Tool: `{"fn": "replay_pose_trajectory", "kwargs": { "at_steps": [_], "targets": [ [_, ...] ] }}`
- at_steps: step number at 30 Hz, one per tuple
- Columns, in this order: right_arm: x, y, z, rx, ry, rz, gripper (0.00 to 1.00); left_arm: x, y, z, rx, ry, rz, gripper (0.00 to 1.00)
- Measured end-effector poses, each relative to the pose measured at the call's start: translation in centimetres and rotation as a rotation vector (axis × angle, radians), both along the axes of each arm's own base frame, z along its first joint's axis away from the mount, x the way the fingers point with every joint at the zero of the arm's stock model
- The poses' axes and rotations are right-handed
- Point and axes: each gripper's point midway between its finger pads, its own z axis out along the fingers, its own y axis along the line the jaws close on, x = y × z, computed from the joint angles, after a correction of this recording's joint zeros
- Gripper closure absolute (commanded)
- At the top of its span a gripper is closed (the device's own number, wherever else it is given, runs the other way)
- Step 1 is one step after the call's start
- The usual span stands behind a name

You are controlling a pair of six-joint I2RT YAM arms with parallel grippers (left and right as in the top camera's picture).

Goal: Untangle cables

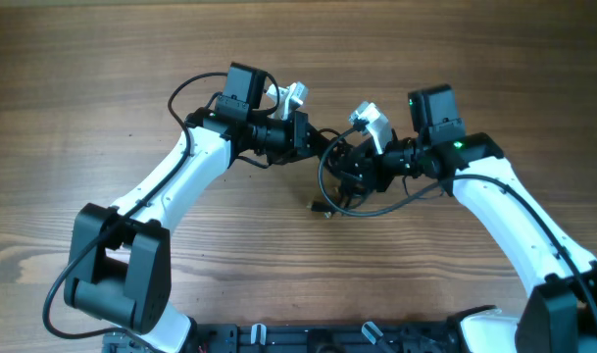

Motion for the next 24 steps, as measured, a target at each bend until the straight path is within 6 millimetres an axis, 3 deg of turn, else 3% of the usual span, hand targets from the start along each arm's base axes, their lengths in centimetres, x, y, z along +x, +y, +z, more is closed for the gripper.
{"fn": "replay_pose_trajectory", "kwargs": {
  "at_steps": [3, 5, 10, 13, 17, 24],
  "targets": [
    [0.0, 0.0, -0.6, -0.004, 0.020, 0.001, 0.84, 0.0, 0.0, 0.0, 0.000, 0.001, 0.000, 0.96],
    [0.1, 0.1, -0.6, 0.001, 0.025, -0.001, 0.96, 0.0, 0.0, 0.0, 0.001, 0.001, 0.000, 0.96],
    [1.0, 0.3, 0.0, 0.038, 0.060, -0.065, 0.96, 0.2, 0.2, -0.2, 0.011, -0.005, 0.008, 0.96],
    [1.2, -0.1, 0.6, 0.082, 0.094, -0.090, 0.96, 0.0, 1.1, -1.4, 0.091, 0.030, 0.045, 0.96],
    [2.1, -2.7, 4.0, 0.207, 0.074, -0.143, 0.96, -0.1, 2.2, -2.9, 0.188, 0.054, 0.084, 0.96],
    [2.6, -6.9, 9.2, 0.461, 0.037, -0.150, 0.96, -0.1, 1.5, -1.7, 0.180, 0.015, 0.073, 0.96]
  ]
}}
